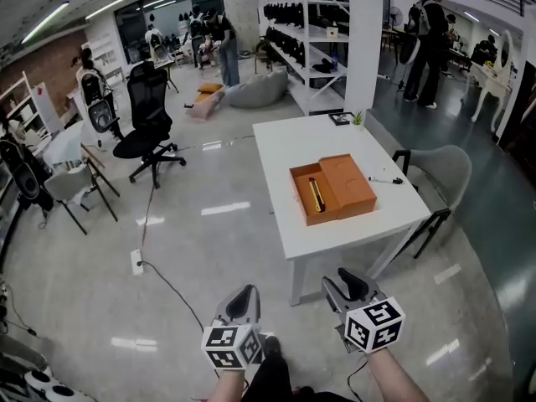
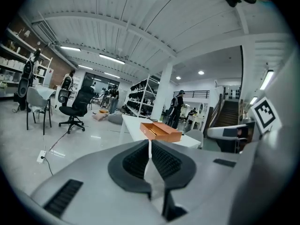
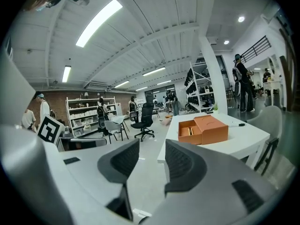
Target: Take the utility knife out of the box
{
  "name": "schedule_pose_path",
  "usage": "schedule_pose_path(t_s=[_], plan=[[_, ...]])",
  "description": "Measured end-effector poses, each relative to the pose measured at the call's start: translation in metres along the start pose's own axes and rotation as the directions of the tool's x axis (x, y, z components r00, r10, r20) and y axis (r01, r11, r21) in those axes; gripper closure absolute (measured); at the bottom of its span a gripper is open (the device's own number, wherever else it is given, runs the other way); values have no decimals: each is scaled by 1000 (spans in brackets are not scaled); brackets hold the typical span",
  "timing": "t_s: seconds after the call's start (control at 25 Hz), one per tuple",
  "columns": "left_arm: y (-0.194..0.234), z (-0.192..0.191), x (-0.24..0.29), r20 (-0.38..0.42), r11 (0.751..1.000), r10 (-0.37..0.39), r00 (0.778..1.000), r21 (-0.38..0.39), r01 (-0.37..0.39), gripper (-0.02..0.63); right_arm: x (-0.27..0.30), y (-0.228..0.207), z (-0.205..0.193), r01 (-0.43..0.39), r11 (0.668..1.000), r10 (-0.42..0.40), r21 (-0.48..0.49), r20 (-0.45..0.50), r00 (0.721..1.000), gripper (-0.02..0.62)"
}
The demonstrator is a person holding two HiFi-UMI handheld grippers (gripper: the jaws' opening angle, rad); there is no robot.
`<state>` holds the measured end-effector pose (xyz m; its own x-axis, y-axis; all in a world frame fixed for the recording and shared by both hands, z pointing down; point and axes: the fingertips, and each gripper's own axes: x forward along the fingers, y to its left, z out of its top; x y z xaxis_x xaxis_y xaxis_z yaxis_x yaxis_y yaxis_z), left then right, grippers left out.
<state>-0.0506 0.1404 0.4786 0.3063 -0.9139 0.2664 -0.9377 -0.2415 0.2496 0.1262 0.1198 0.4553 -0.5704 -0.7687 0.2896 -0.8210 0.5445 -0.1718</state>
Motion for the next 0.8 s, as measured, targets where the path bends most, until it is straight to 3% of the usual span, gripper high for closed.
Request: schedule_pose_path(t_s=[0.8], plan=[[108,63,129,-28,997,-80,996,-19,80,583,146,-44,57,142,990,-142,18,-18,990,436]])
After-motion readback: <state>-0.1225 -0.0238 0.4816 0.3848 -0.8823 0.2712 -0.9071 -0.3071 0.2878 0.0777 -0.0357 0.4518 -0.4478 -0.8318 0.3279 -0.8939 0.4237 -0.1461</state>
